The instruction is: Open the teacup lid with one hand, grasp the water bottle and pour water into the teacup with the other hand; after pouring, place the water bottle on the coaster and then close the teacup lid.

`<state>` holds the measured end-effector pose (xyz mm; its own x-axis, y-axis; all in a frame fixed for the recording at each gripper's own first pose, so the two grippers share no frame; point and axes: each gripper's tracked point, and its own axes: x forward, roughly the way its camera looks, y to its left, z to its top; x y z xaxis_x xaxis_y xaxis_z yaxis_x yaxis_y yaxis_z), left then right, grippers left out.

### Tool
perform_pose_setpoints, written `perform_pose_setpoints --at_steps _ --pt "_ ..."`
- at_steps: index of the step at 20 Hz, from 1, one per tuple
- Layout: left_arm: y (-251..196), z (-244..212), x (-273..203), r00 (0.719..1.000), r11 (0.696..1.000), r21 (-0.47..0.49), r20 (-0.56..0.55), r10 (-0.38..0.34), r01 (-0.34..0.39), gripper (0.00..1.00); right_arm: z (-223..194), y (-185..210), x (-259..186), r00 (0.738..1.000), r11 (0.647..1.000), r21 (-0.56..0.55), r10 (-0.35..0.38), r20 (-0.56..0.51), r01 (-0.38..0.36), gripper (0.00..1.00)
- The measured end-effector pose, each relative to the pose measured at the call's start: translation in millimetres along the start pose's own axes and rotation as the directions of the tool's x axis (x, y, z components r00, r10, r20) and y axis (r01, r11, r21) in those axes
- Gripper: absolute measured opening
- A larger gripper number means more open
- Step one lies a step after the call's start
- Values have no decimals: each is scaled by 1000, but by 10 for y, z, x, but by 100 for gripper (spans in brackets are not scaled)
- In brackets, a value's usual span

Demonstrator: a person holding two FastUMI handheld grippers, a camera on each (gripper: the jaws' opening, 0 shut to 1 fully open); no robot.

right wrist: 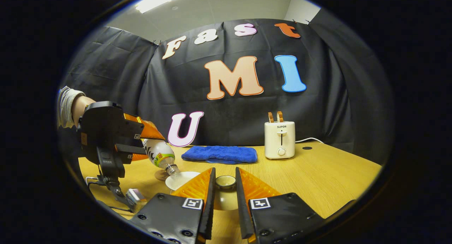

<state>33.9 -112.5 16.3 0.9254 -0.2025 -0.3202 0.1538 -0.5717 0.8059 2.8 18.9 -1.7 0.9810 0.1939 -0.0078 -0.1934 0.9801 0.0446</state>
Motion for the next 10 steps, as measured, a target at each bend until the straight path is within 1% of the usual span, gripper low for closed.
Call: perform_pose_setpoints --at_steps 1,6,7,10 --pt "1 3 11 1000 1000 0 3 2 -2 60 4 1 -8 1000 1000 -1 -1 0 1 33" --pt "-2 29 18 1000 1000 -22 23 4 -3 59 1 5 -10 1000 1000 -1 -1 0 1 34" --pt "-28 28 33 1000 999 -46 25 -4 5 59 5 5 -10 1000 1000 0 -1 0 1 34" --pt "-116 77 37 998 986 -162 52 -18 26 60 2 3 -8 1000 1000 4 -1 0 1 34"
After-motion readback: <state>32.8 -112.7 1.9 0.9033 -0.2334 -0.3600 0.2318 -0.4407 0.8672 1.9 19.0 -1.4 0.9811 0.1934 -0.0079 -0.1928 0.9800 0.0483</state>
